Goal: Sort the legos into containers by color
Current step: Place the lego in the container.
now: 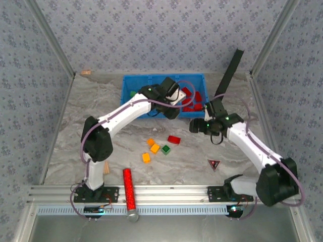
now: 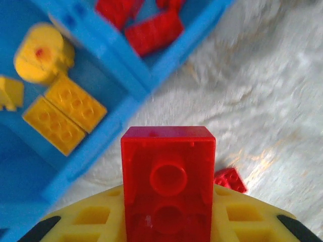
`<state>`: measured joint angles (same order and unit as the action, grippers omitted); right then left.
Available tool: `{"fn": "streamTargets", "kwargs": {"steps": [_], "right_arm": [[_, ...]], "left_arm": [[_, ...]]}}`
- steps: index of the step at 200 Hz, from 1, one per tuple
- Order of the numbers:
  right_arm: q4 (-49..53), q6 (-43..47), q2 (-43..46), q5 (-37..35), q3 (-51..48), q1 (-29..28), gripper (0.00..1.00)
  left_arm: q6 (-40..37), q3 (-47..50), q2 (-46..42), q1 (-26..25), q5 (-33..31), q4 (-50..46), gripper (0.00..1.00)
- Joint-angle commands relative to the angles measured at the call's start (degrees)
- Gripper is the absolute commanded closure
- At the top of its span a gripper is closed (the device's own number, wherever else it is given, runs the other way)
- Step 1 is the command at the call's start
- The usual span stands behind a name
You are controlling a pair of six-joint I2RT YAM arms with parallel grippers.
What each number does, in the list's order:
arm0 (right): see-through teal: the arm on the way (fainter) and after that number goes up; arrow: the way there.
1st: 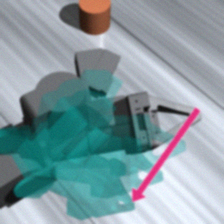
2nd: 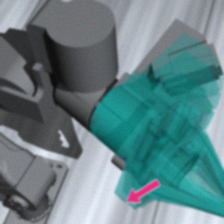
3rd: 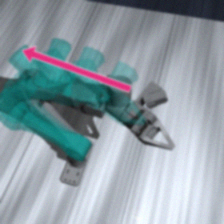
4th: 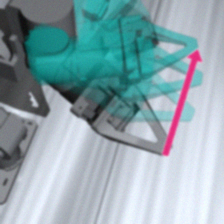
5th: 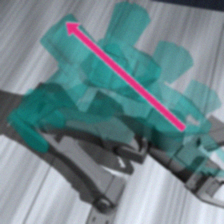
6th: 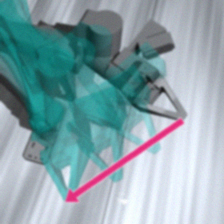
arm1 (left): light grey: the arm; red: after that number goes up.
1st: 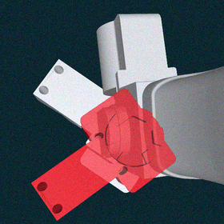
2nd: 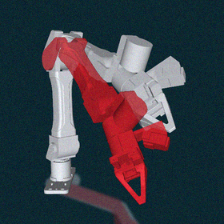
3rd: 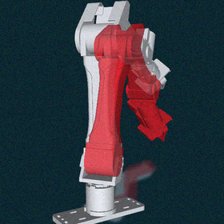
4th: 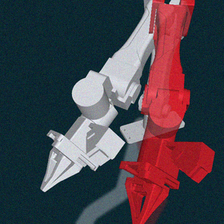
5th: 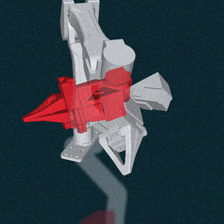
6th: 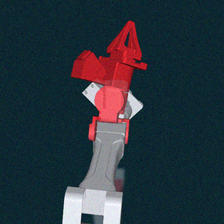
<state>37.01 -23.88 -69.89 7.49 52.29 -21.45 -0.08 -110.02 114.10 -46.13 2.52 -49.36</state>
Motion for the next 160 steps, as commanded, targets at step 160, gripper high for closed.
{"fn": "streamTargets", "kwargs": {"steps": [160], "right_arm": [[-10.3, 0.5, 14.6, -3.6, -13.7, -12.7, 0.21]], "left_arm": [[12.1, -47.3, 40.4, -2.7, -7.8, 2.1, 0.69]]}}
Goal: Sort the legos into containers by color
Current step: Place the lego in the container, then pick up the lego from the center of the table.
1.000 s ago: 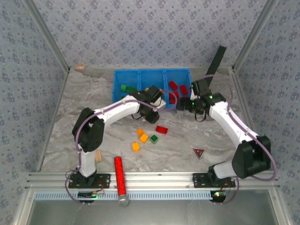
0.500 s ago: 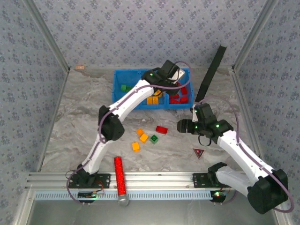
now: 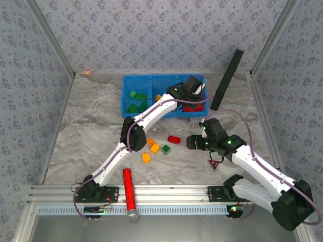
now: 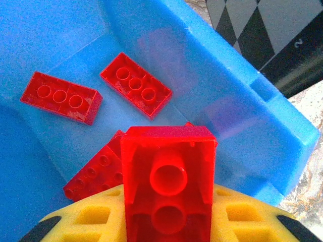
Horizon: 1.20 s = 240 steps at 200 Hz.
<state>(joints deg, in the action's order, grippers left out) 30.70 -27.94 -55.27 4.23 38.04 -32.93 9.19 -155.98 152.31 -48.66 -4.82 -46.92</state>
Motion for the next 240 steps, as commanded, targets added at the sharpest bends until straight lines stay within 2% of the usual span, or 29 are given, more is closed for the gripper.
{"fn": "streamTargets", "kwargs": {"steps": [1, 38, 94, 129, 170, 201, 221, 240], "right_arm": [[-4.0, 4.9, -0.1, -0.2, 0.6, -1.3, 0.21], [-4.4, 16.7, -2.0, 1.1, 3.3, -3.5, 0.19], [-0.7, 23.6, -7.8, 2.8, 8.5, -3.7, 0.18], [-0.8, 27.0, -10.3, 1.9, 10.4, -5.9, 0.19], [1.1, 31.2, -14.0, -1.0, 13.1, -10.4, 0.21], [1.3, 31.2, -18.1, -3.7, 14.4, -11.1, 0.22], [3.5, 30.4, -24.9, -4.4, 18.4, -9.8, 0.24], [3.5, 29.6, -29.8, -4.2, 20.6, -9.6, 0.24]], "left_arm": [[2.9, -1.3, 2.2, -0.2, -0.4, -0.4, 0.69], [3.5, 0.6, 1.8, -0.5, 0.3, -1.7, 0.61], [3.4, 0.7, -1.8, -0.4, 1.1, -0.4, 0.44], [3.2, 0.5, -5.8, -0.2, 2.6, 0.0, 0.43], [4.3, 1.3, -12.1, 1.9, 8.4, -1.2, 0.39], [4.5, 2.6, -15.8, 3.5, 12.6, -3.3, 0.37], [4.2, 5.9, -19.5, 4.8, 12.6, -5.1, 0.37], [4.3, 13.7, -25.4, 6.4, 12.6, -4.2, 0.36]]}}
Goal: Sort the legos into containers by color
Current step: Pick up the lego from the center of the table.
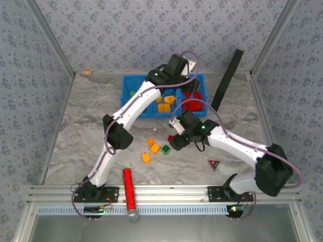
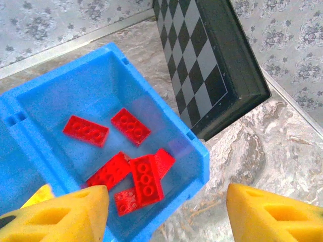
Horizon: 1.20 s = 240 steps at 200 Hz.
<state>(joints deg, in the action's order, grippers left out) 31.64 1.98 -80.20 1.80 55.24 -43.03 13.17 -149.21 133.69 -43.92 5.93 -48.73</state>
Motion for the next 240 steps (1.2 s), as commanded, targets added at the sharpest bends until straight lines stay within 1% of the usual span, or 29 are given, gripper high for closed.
{"fn": "streamTargets", "kwargs": {"steps": [1, 27, 53, 88, 120, 165, 179, 194, 210, 225, 240], "right_arm": [[2.5, -0.4, -5.1, -1.8, 3.5, 0.5, 0.24], [1.3, -0.2, -10.3, -1.2, 5.2, 0.5, 0.24], [0.5, 0.8, -15.3, -0.5, 7.2, 0.9, 0.23], [1.0, 2.1, -20.6, -0.2, 9.4, 1.1, 0.23], [0.4, 1.9, -22.9, -0.4, 9.5, 1.7, 0.24], [-0.3, 0.3, -24.6, -0.3, 8.4, 2.9, 0.33], [-0.7, -0.1, -24.7, 0.0, 8.0, 3.0, 0.39], [-1.1, -0.8, -24.6, 0.3, 7.7, 2.9, 0.49], [-1.5, -1.9, -23.8, 1.4, 6.8, 2.8, 0.58], [-2.7, -3.4, -22.2, 3.3, 4.8, 2.7, 0.62], [-3.0, -5.0, -20.7, 3.9, 2.9, 2.8, 0.66]], "left_arm": [[0.4, 7.4, -7.2, 1.8, 1.9, -2.2, 0.36], [0.6, 21.4, -17.0, 3.9, 1.6, 1.9, 0.34], [1.2, 31.7, -24.5, 5.9, 0.9, 3.4, 0.33], [1.3, 43.2, -32.9, 7.4, -1.1, 3.7, 0.31], [2.0, 50.1, -38.9, 9.0, -1.6, 3.7, 0.31], [2.1, 53.7, -42.6, 10.0, -0.7, 1.3, 0.3], [2.1, 54.4, -43.5, 9.8, 1.0, 0.5, 0.3], [1.8, 56.0, -44.6, 9.7, 2.6, -0.8, 0.3], [1.0, 58.3, -45.4, 9.7, 1.2, -4.0, 0.3], [0.0, 60.5, -46.6, 9.7, 0.2, -7.6, 0.3], [0.1, 66.3, -50.4, 9.5, -0.8, -6.8, 0.29]]}}
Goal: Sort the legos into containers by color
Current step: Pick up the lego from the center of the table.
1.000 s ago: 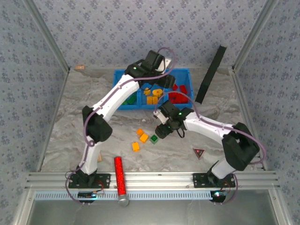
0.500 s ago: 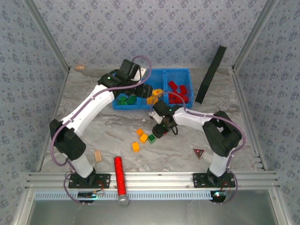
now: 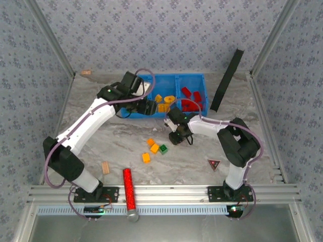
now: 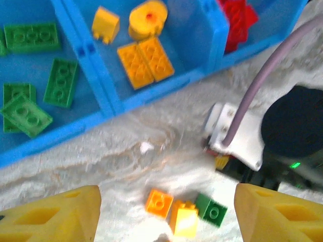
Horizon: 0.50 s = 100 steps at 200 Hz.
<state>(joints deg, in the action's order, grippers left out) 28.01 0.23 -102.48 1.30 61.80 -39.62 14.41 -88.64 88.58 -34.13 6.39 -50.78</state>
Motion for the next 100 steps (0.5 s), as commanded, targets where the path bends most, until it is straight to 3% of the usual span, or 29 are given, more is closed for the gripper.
{"fn": "streamTargets", "kwargs": {"steps": [1, 18, 49, 100], "right_arm": [[0.6, -3.4, 1.6, 4.5, -3.8, -0.6, 0.66], [1.1, -5.0, 3.9, 5.7, -5.4, -0.5, 0.68], [1.8, -9.4, 10.3, 8.8, -8.1, 2.0, 0.7], [7.7, -14.3, 21.9, 8.1, -7.6, 9.5, 0.72]], "left_arm": [[-1.1, 6.2, -5.5, -0.3, -1.3, -4.6, 0.29], [-0.1, 11.4, -9.1, -0.6, -3.2, -3.5, 0.29], [-0.9, 11.3, -9.1, -3.2, -8.6, -7.4, 0.29], [-3.6, 16.8, -6.6, -12.7, -3.1, -1.7, 0.29]]}}
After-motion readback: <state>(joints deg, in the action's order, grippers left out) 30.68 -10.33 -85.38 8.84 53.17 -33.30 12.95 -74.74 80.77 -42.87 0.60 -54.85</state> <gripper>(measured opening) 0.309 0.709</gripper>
